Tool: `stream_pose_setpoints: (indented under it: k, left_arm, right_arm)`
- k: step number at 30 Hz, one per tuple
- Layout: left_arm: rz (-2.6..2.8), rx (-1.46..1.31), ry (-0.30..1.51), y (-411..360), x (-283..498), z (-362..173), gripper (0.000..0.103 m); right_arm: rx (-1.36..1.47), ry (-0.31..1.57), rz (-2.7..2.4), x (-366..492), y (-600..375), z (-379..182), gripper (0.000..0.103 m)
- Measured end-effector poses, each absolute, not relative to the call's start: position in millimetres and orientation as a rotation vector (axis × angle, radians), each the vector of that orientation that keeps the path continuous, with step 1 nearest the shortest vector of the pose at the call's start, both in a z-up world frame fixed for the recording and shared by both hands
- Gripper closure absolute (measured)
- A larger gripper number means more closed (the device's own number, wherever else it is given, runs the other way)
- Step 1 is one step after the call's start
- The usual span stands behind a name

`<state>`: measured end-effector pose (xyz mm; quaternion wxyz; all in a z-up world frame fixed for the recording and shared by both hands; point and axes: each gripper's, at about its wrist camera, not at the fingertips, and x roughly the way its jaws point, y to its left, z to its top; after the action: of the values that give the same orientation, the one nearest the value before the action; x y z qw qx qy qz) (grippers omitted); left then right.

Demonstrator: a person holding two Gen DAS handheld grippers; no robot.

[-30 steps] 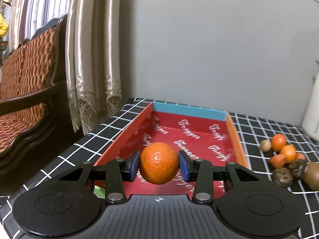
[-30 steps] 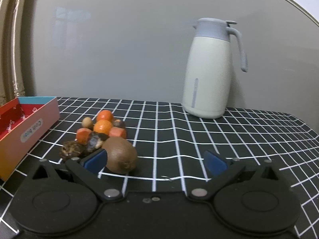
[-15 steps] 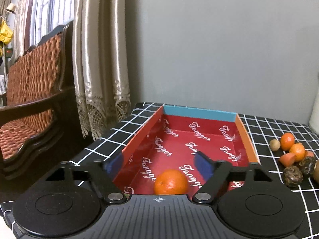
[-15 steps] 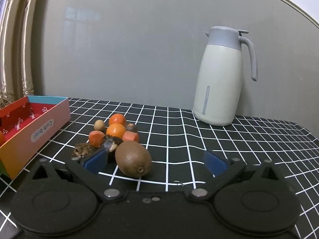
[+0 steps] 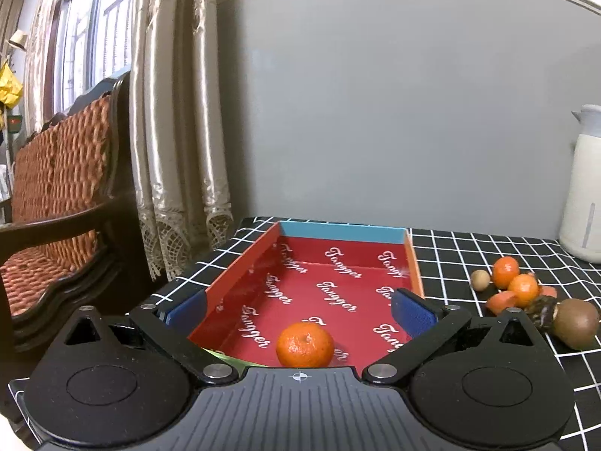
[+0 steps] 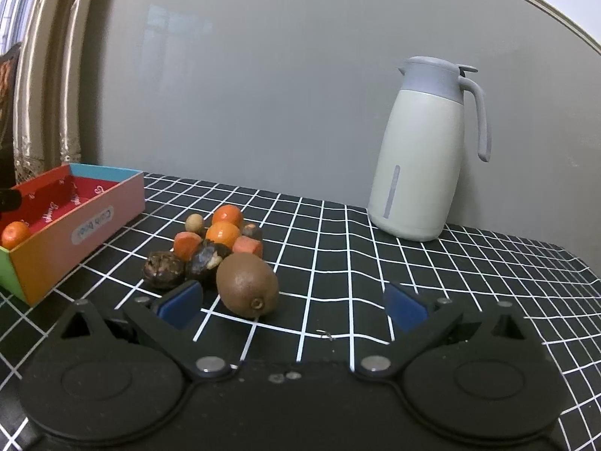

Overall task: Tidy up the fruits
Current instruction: 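Grasp the brown kiwi with the right gripper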

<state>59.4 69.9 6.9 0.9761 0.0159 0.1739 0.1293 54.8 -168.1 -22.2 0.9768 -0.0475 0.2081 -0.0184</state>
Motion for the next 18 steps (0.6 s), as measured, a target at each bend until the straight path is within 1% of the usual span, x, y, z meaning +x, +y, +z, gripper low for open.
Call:
stream_pose_setpoints:
  k: [11, 12, 14, 16, 18]
  left_arm:
    - [0.263, 0.040, 0.372, 71, 57, 5, 0.000]
    - [0.265, 0.042, 0.373, 72, 56, 3, 0.000]
    - [0.269, 0.045, 0.383, 75, 58, 1, 0.000]
    - [0.276, 0.038, 0.380, 81, 58, 1, 0.000]
    - [0.281, 0.028, 0.380, 87, 59, 2, 0.000]
  right_arm:
    - [-0.106, 0.434, -0.021, 66, -159, -25, 0.003]
    - [-0.112, 0.438, -0.019, 68, -157, -26, 0.005]
    - [-0.107, 0.447, -0.010, 72, -156, -26, 0.018]
    - [-0.101, 0.463, 0.000, 78, -154, -28, 0.025]
    - [-0.099, 0.480, 0.005, 83, -153, -31, 0.025]
